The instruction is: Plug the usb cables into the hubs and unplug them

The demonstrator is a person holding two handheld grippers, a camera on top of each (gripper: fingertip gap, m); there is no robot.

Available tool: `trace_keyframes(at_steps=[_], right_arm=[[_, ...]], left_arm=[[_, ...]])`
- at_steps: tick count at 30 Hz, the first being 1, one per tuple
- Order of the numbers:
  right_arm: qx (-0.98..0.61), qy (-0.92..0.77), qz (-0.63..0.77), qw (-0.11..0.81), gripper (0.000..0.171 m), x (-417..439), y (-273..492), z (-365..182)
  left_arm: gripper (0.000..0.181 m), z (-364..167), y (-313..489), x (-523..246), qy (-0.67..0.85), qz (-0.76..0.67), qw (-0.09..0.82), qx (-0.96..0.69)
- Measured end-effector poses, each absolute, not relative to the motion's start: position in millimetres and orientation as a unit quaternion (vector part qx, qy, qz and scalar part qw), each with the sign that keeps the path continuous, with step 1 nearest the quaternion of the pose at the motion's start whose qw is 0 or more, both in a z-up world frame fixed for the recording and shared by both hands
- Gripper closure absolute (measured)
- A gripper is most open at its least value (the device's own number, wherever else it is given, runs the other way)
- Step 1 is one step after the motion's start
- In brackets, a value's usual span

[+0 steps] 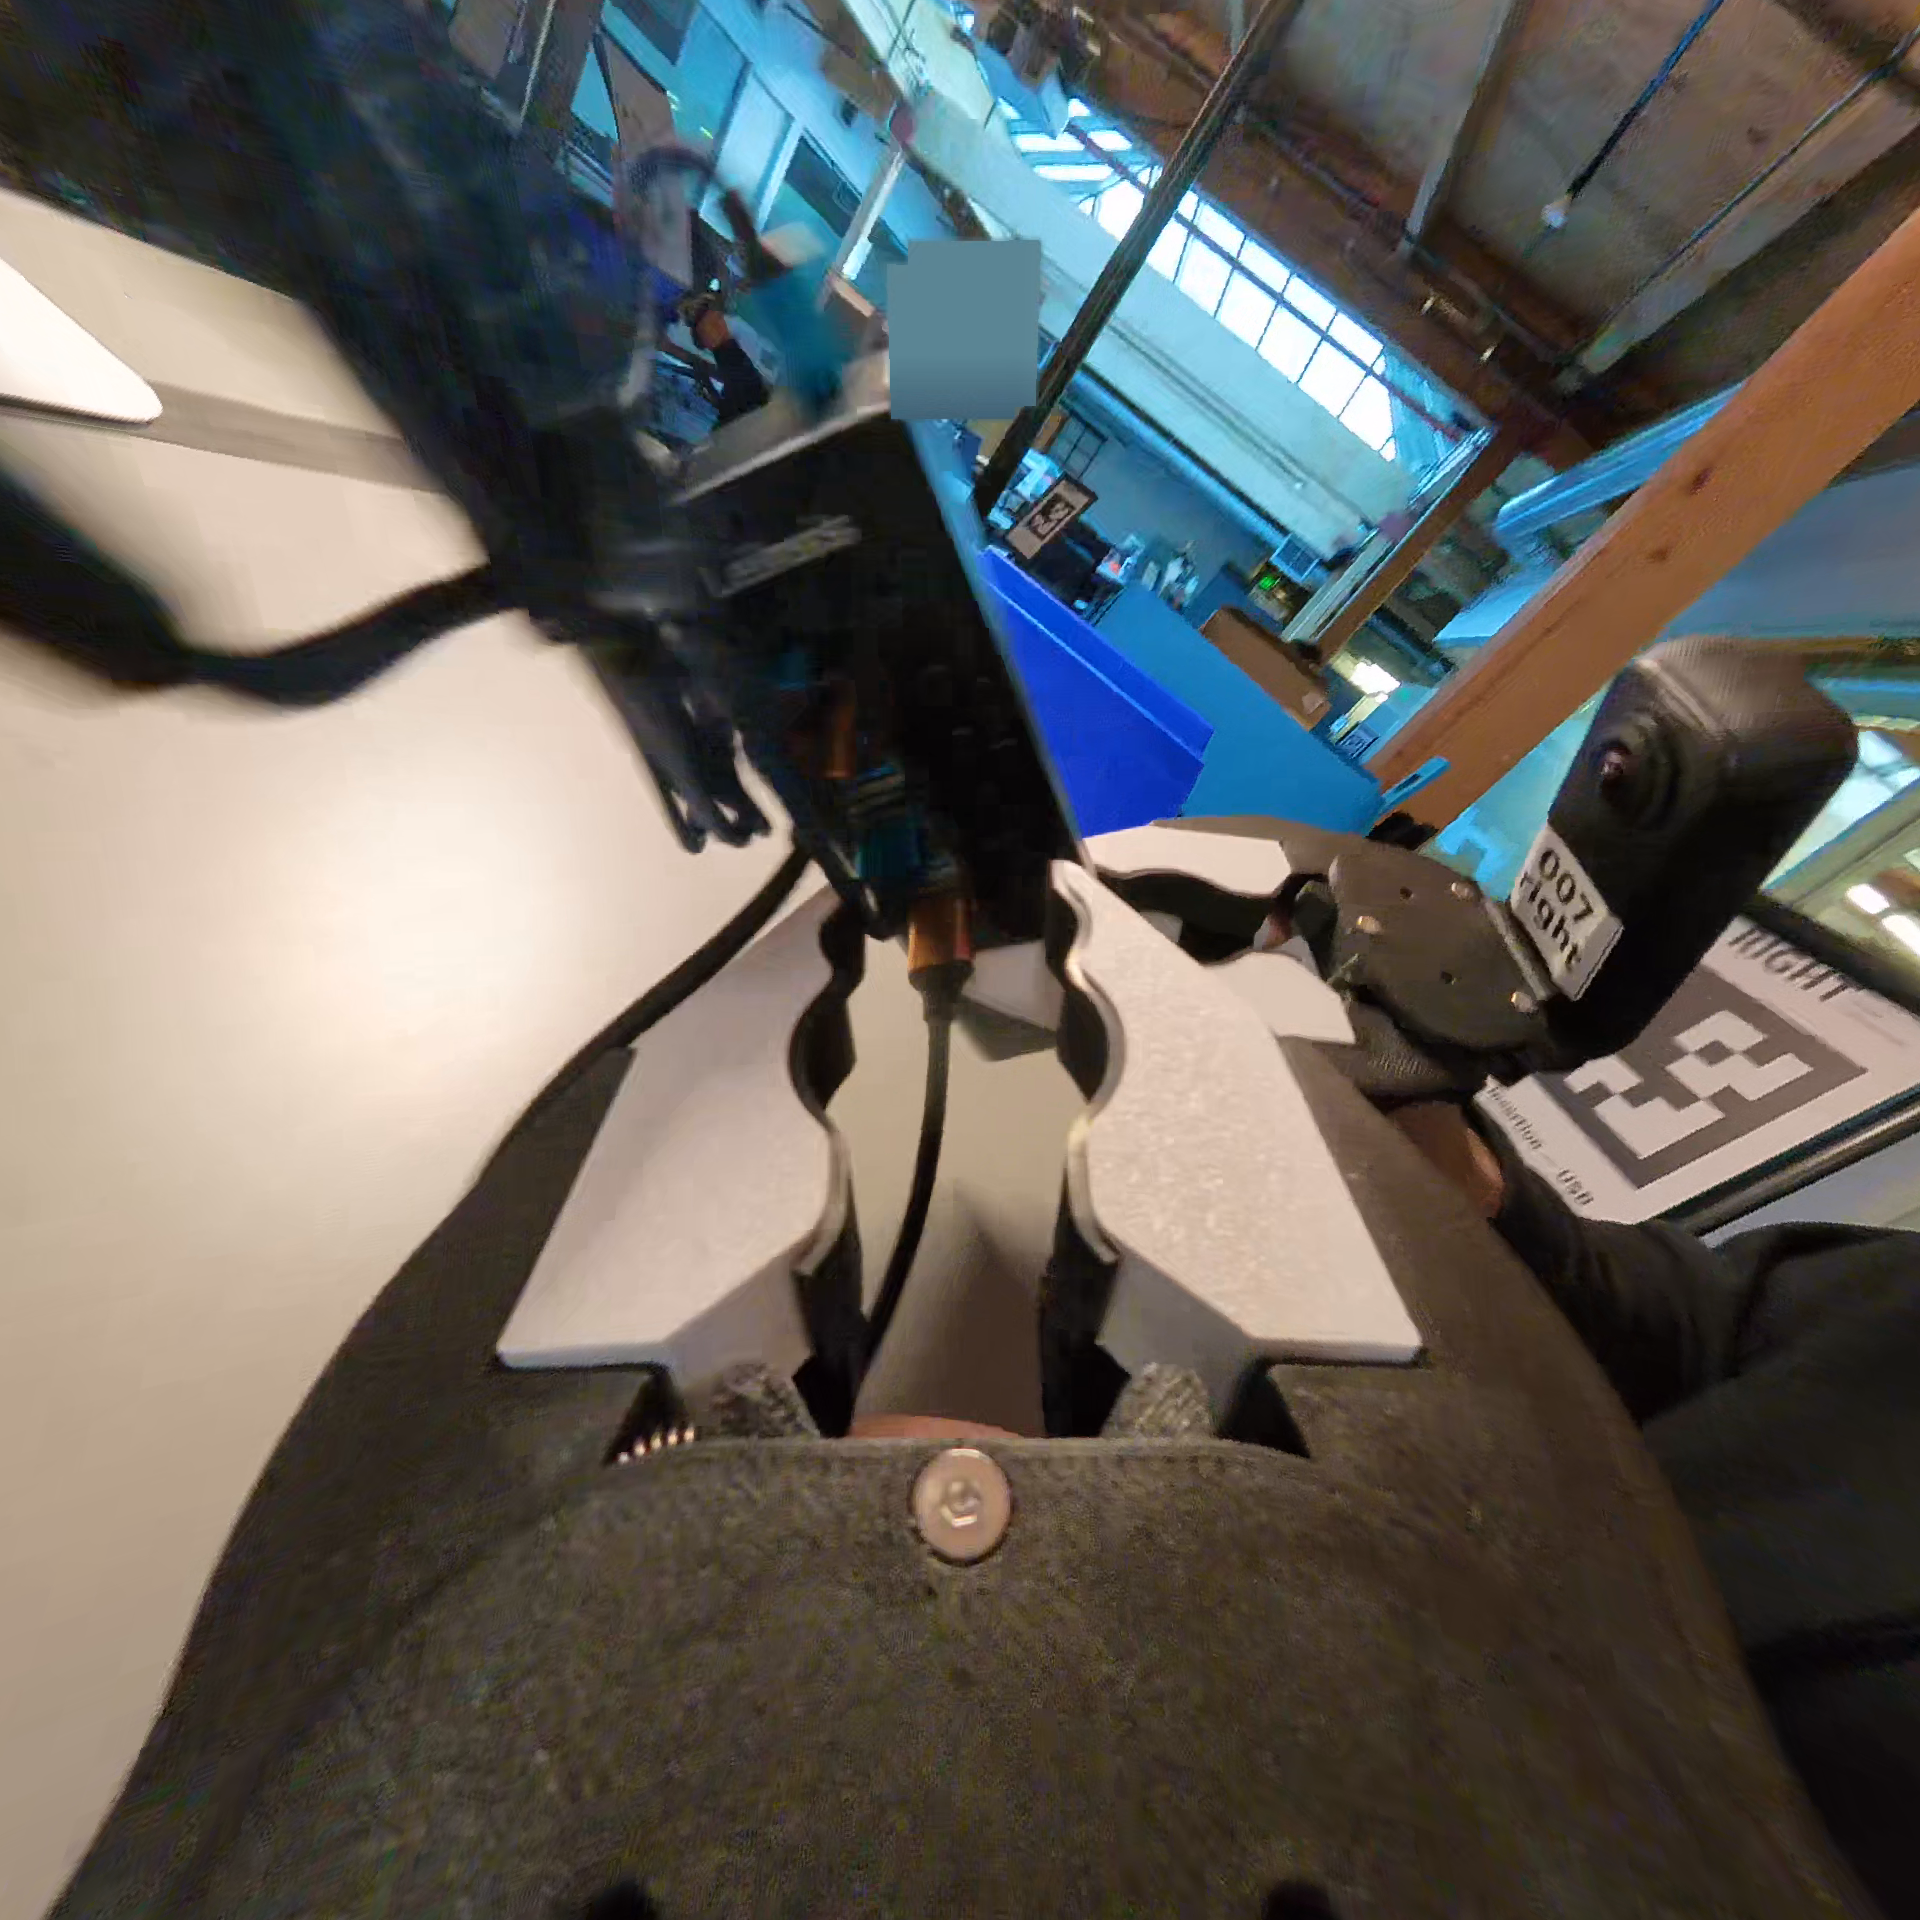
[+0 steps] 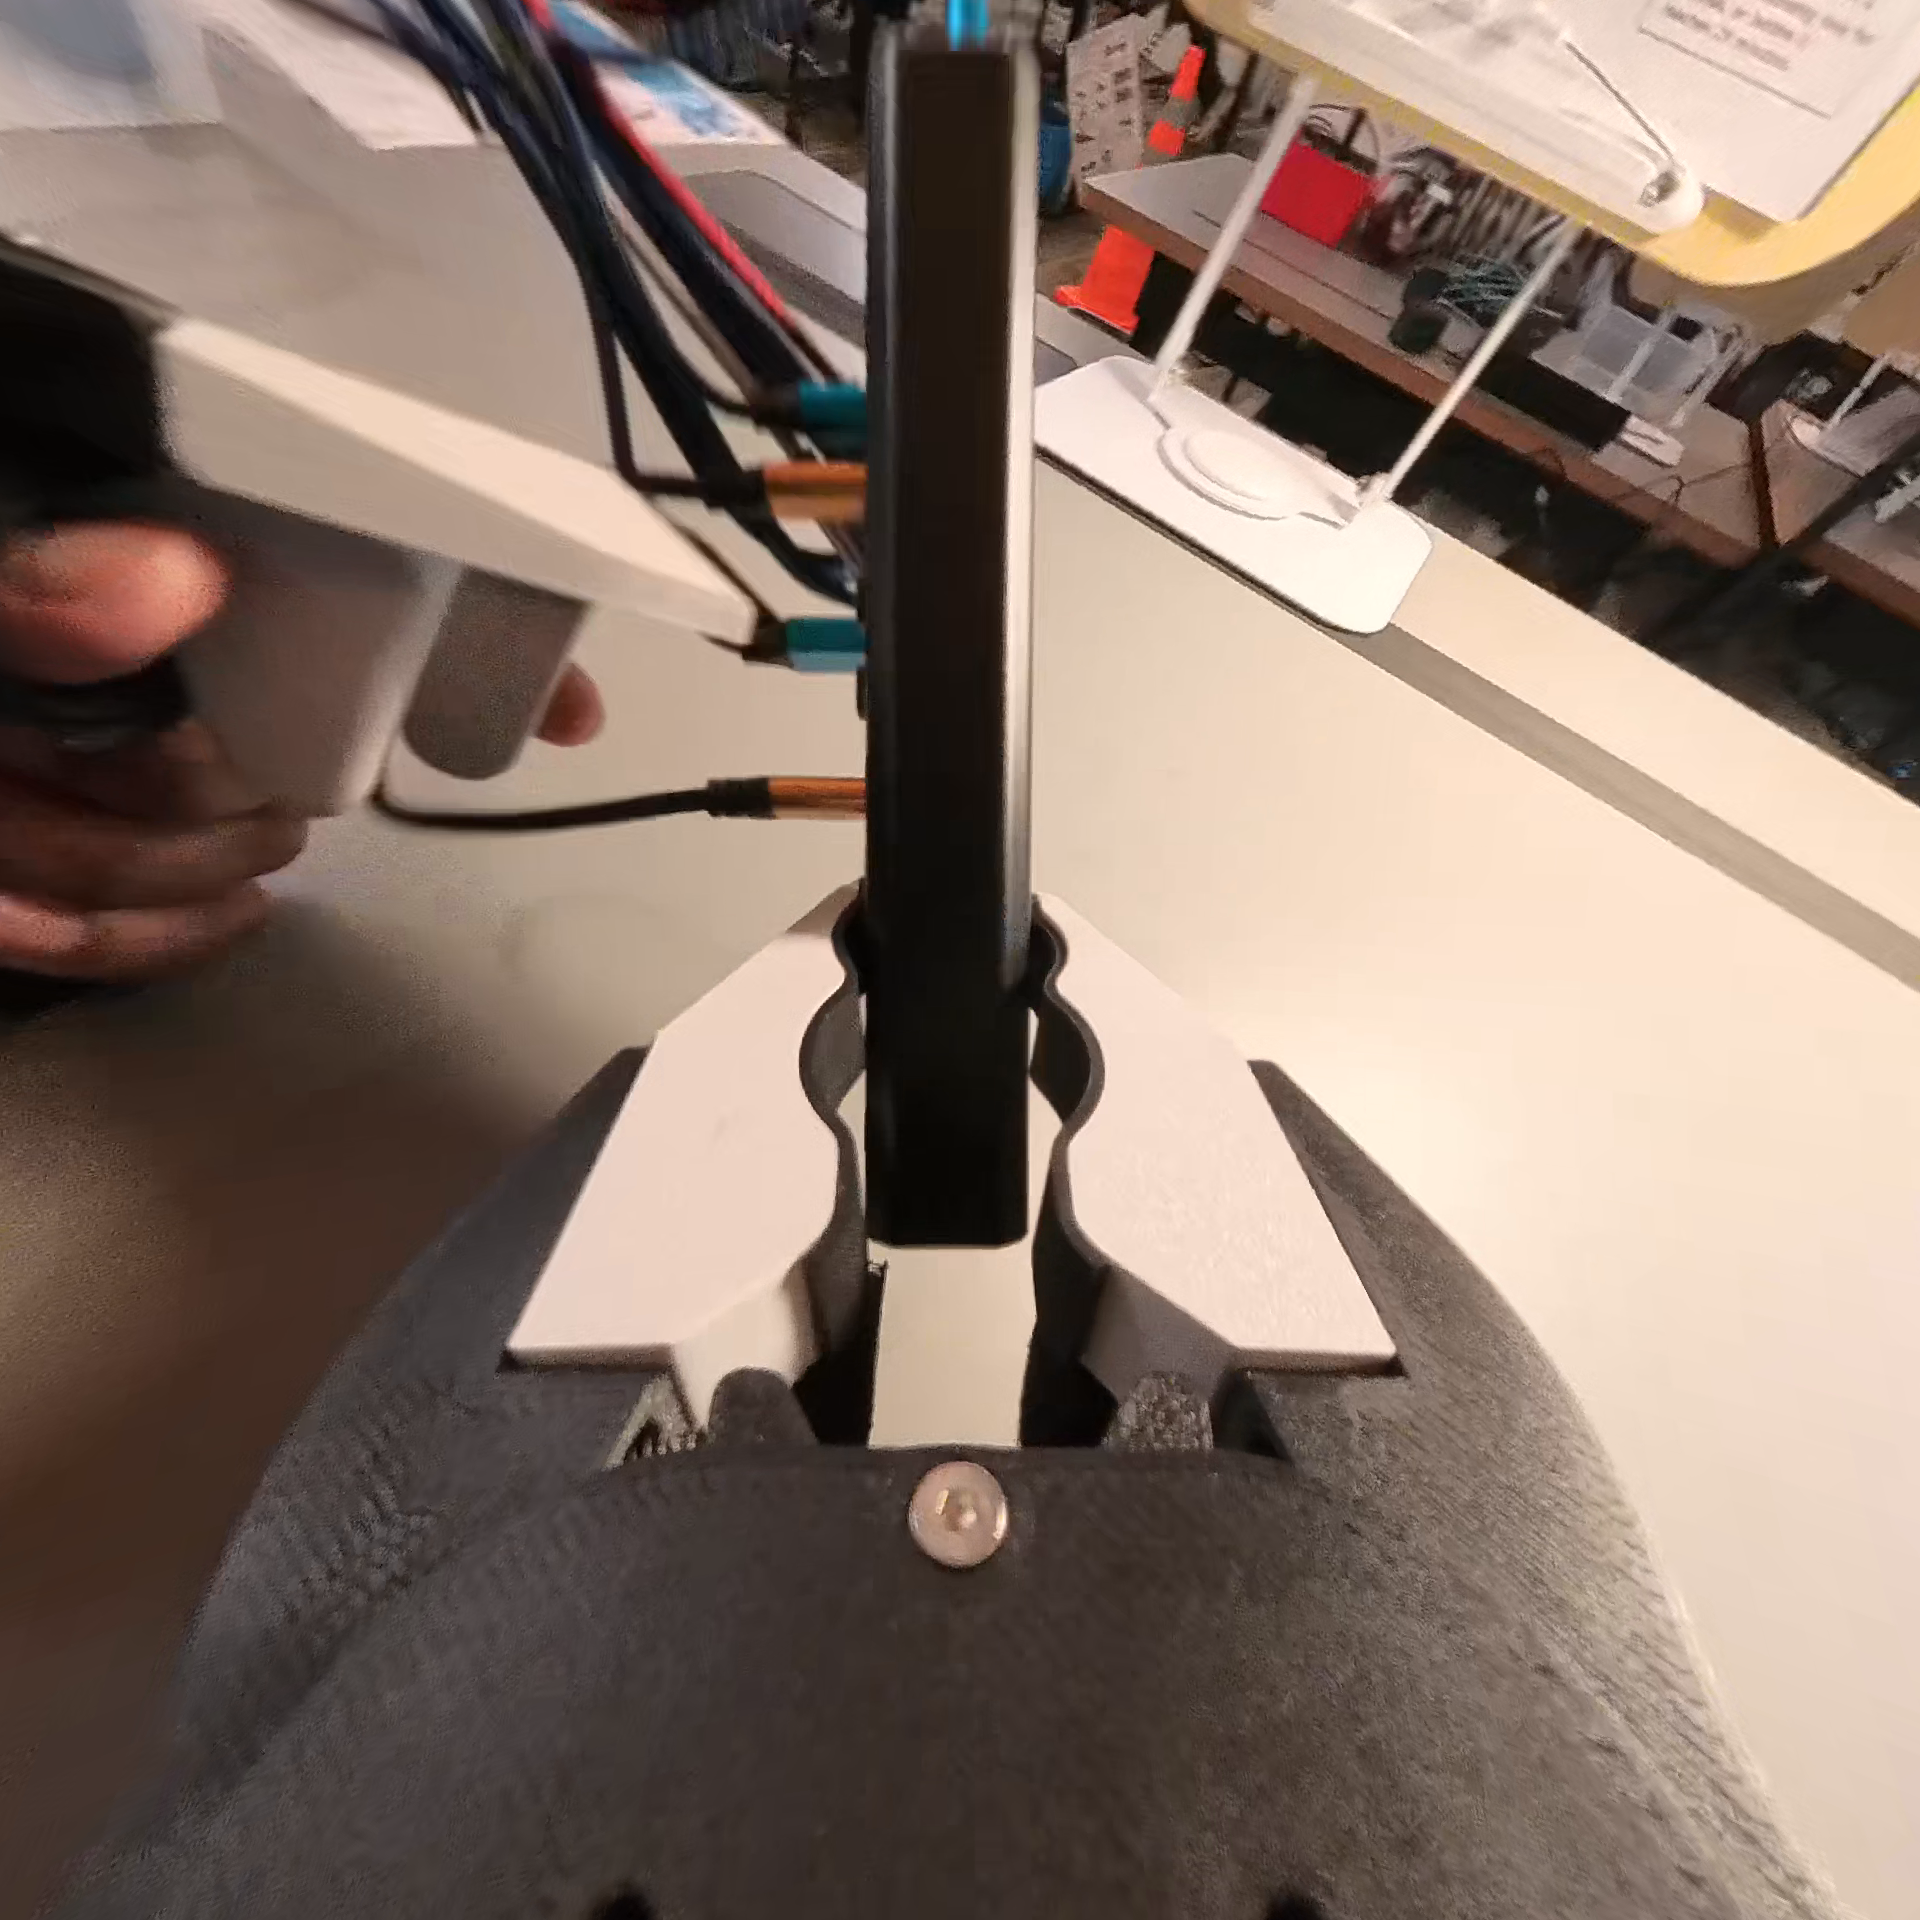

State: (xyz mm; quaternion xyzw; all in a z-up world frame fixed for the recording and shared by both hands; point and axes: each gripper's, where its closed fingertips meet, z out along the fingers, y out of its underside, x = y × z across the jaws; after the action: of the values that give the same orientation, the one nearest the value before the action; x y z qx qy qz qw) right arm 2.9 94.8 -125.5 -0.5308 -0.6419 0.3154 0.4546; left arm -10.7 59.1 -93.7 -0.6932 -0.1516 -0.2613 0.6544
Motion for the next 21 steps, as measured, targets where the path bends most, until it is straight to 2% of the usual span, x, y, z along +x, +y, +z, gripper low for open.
trace_keyframes(at_steps=[1, 2, 7, 10, 14, 17, 21], right_arm=[[-0.539, -0.636, 0.317, 0.452, 0.146, 3, 100, -124], [-0.548, -0.632, 0.315, 0.448, 0.146, 5, 106, -124], [-0.583, -0.596, 0.307, 0.459, 0.146, 18, 150, -117], [-0.603, -0.561, 0.317, 0.471, 0.147, 36, 189, -93], [-0.638, -0.486, 0.306, 0.512, 0.146, 83, 280, -38], [-0.669, -0.438, 0.225, 0.556, 0.147, 139, 367, -6], [-0.739, -0.386, 0.126, 0.537, 0.146, 215, 469, -20]], left_arm=[[0.131, -96, 60, -11, -0.150, -0.243, 0.648, -0.706], [0.125, -98, 60, -11, -0.142, -0.226, 0.643, -0.718], [0.127, -77, 55, 14, -0.050, -0.191, 0.675, -0.711], [0.129, -70, 52, 17, -0.029, -0.176, 0.689, -0.703], [0.131, -77, 52, 11, -0.034, -0.175, 0.682, -0.709], [0.133, -83, 53, 10, -0.034, -0.178, 0.677, -0.714], [0.133, -90, 55, 19, -0.015, -0.179, 0.668, -0.722]])
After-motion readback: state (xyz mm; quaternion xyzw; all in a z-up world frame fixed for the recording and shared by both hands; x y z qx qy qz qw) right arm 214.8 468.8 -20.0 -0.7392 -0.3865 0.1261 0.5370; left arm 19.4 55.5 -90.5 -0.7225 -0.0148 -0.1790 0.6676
